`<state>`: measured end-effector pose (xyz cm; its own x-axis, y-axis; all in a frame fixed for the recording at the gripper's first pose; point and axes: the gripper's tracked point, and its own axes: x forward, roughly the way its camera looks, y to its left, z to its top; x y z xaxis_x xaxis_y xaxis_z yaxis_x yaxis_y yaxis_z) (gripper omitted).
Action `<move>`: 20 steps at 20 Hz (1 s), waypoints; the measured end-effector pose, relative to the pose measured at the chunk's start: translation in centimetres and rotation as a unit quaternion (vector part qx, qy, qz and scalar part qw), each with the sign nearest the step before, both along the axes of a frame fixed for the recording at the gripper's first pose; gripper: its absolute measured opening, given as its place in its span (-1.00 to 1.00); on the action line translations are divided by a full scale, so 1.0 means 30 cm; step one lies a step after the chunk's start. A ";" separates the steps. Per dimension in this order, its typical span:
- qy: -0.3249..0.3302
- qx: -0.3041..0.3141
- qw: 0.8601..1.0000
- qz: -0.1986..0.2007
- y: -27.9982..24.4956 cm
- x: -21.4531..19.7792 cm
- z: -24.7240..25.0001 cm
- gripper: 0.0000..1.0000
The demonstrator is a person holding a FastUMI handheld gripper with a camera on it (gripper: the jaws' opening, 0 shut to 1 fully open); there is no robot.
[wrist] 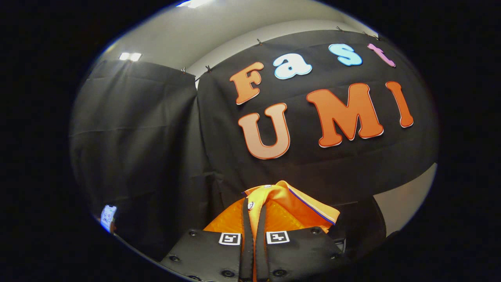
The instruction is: Put the clothes into the washing machine and then close the washing machine lid.
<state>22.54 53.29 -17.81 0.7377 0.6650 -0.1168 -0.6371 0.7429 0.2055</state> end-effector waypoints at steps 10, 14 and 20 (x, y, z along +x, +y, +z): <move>0.080 -0.037 0.996 -0.025 0.004 0.057 -0.294 -0.79; 0.092 -0.058 0.993 -0.041 -0.026 0.099 -0.377 -0.79; 0.127 -0.078 0.988 -0.043 0.052 0.213 -0.542 -0.79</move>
